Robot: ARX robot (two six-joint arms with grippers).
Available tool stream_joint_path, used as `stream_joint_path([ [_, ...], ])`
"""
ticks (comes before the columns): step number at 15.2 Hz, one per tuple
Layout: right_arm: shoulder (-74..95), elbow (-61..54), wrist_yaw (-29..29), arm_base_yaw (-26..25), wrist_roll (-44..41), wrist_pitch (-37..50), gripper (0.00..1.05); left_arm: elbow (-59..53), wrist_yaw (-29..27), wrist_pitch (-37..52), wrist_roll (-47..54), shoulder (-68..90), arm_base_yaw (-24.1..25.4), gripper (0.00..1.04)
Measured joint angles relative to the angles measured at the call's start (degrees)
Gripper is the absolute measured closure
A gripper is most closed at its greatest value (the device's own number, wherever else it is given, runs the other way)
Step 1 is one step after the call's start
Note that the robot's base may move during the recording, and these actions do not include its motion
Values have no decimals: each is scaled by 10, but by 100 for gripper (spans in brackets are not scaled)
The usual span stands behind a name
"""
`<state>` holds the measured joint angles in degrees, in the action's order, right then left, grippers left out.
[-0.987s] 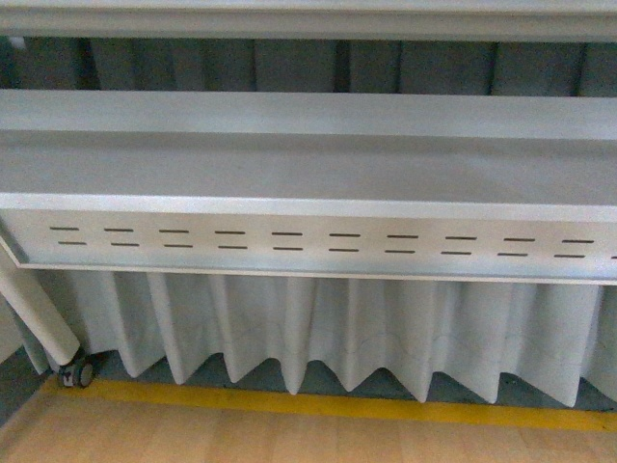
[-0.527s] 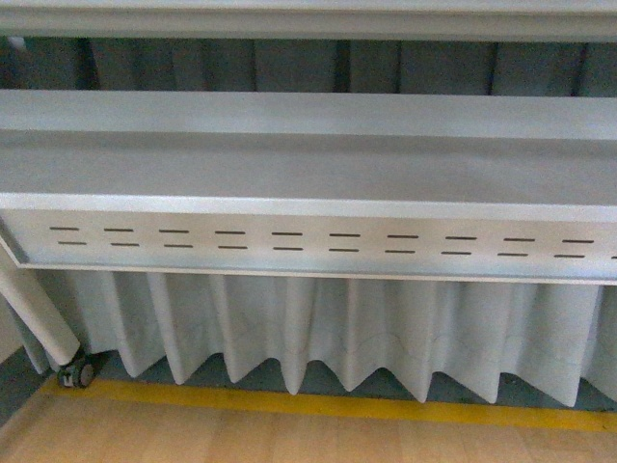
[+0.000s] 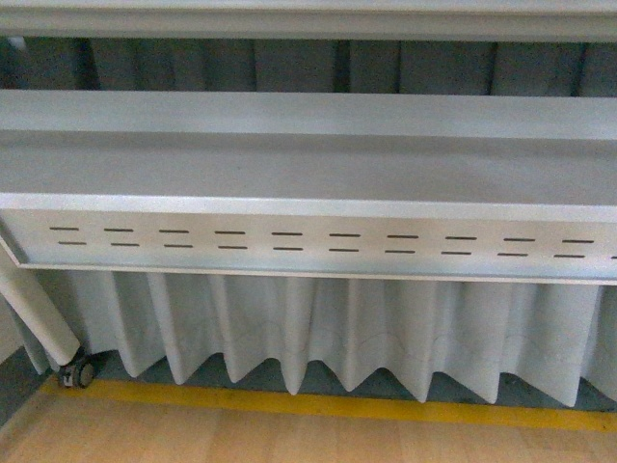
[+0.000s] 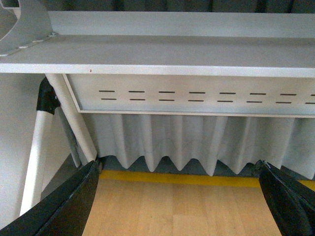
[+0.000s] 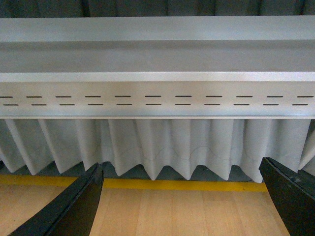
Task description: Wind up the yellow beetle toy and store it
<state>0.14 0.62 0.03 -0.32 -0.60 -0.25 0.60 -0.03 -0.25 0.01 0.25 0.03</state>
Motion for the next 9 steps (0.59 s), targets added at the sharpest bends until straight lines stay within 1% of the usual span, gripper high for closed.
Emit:
stream_joint_path([
  [9,0,0,0,0,0,1,6,0,0,0,0,0,0,7],
])
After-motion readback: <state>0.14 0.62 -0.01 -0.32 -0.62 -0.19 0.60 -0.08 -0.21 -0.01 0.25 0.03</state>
